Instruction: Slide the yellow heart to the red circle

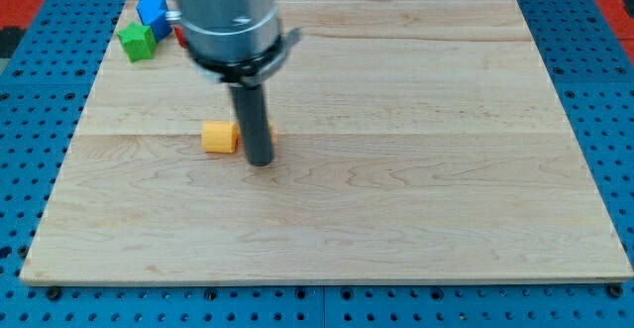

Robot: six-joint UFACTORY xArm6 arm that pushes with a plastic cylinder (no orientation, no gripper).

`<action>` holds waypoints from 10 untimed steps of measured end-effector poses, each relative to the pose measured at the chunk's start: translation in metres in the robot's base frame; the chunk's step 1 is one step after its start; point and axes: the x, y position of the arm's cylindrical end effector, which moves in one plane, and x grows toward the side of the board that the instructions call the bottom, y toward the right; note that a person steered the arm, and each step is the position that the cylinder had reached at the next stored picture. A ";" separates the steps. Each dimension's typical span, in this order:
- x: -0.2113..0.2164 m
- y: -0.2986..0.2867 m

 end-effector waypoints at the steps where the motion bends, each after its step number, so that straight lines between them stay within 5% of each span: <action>1: -0.034 -0.005; 3: 0.002 -0.017; 6: -0.065 -0.062; 8: -0.068 -0.166; 9: -0.021 -0.147; 10: -0.024 -0.082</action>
